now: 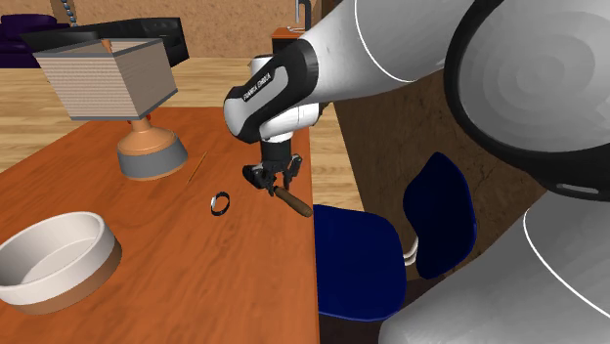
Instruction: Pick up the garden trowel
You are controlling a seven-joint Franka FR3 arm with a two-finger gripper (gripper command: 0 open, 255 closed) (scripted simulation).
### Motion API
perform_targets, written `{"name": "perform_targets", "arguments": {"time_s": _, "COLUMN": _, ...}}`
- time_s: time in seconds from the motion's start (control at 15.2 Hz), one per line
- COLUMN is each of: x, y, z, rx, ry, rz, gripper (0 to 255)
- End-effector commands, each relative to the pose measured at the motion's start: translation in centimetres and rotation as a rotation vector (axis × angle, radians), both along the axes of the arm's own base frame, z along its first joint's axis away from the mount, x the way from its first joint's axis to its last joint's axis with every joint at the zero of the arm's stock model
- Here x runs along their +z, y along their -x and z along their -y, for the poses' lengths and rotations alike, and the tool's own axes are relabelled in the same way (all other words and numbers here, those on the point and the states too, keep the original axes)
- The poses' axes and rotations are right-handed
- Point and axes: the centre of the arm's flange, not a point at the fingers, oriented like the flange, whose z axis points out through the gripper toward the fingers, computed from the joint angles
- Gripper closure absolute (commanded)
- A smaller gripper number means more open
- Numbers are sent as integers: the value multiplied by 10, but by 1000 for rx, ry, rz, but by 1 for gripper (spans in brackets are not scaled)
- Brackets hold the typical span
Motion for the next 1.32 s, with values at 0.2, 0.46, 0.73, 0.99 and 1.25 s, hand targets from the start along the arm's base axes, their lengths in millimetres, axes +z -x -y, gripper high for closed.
{"name": "perform_targets", "arguments": {"time_s": 0.2, "x": -3, "y": 2, "z": -7, "rx": 4, "ry": -5, "rz": -9, "gripper": 255}}
{"name": "perform_targets", "arguments": {"time_s": 0.46, "x": -3, "y": 2, "z": -4, "rx": 3, "ry": -5, "rz": -9, "gripper": 255}}
{"name": "perform_targets", "arguments": {"time_s": 0.73, "x": 18, "y": 2, "z": -4, "rx": 3, "ry": -5, "rz": -9, "gripper": 255}}
{"name": "perform_targets", "arguments": {"time_s": 0.99, "x": 39, "y": 2, "z": -4, "rx": 3, "ry": -5, "rz": -9, "gripper": 255}}
{"name": "perform_targets", "arguments": {"time_s": 1.25, "x": 60, "y": 2, "z": -4, "rx": 3, "ry": -5, "rz": -9, "gripper": 255}}
